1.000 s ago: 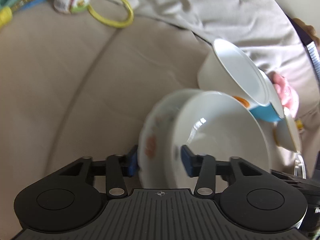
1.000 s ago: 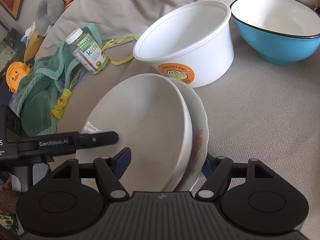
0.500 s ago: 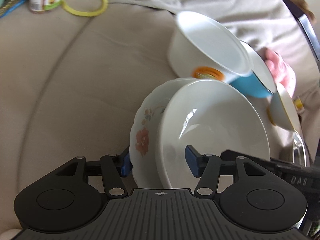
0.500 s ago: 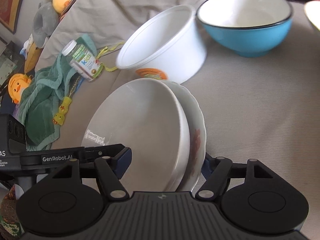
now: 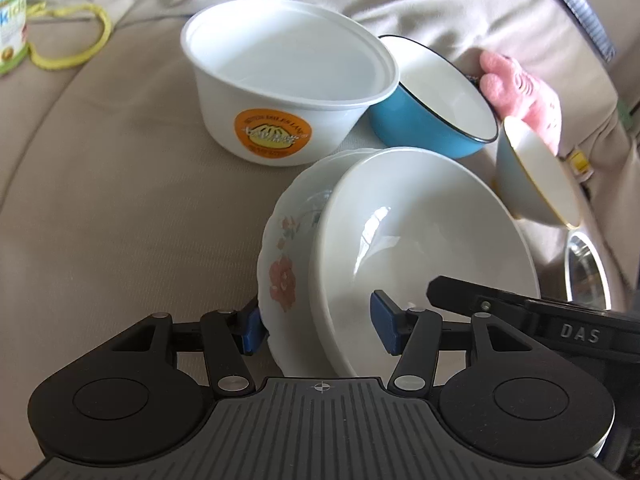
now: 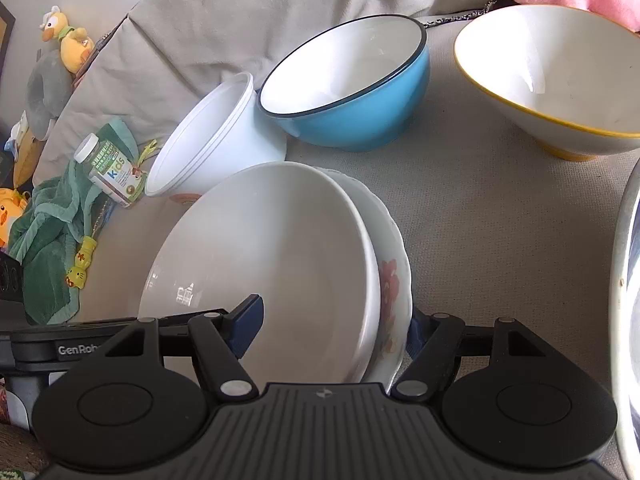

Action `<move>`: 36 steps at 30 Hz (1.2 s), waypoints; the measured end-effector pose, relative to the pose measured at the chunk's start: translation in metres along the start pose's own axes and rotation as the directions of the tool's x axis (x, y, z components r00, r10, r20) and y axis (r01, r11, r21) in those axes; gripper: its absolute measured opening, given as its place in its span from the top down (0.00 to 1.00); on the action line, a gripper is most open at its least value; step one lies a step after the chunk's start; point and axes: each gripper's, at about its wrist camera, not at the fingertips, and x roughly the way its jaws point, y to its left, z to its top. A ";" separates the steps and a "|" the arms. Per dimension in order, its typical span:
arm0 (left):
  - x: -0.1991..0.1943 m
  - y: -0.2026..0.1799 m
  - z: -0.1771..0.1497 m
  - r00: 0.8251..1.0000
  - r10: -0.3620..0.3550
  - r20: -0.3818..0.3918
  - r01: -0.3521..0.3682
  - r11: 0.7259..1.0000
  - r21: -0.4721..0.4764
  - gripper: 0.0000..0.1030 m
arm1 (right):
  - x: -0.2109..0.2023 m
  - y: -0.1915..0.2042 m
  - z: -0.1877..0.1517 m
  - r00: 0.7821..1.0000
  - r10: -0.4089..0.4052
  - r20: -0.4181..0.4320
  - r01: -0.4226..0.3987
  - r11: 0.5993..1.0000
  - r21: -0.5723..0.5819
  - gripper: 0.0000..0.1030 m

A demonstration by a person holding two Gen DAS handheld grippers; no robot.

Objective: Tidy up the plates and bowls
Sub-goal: 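Move both grippers to the stainless steel bowl and grasp its rim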

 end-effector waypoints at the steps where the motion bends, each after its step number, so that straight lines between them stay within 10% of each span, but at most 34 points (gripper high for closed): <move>1: 0.000 -0.003 0.000 1.000 0.011 0.003 -0.011 1.000 0.007 0.45 | -0.001 0.000 0.000 1.000 -0.004 0.003 0.004 1.000 -0.009 0.31; 12: -0.048 -0.023 -0.003 0.980 0.110 0.167 -0.119 0.992 0.044 0.53 | -0.056 0.023 -0.012 0.957 -0.182 0.224 0.233 0.946 -0.224 0.28; 17: -0.074 -0.076 -0.003 0.959 0.002 0.282 -0.032 0.994 0.104 0.53 | -0.102 0.012 -0.020 0.926 -0.226 0.302 0.305 0.918 -0.251 0.26; 24: -0.018 -0.178 -0.014 0.977 -0.170 0.125 0.142 0.968 0.208 0.53 | -0.170 -0.063 -0.009 0.883 -0.315 0.349 0.380 0.915 -0.138 0.26; 31: 0.047 -0.230 -0.026 0.994 -0.105 0.021 0.099 0.975 0.199 0.53 | -0.186 -0.133 -0.010 0.838 -0.403 0.368 0.436 0.900 -0.006 0.26; 36: 0.066 -0.243 -0.032 0.997 -0.074 0.002 0.072 0.970 0.233 0.53 | -0.169 -0.157 -0.014 0.847 -0.411 0.338 0.422 0.905 0.042 0.26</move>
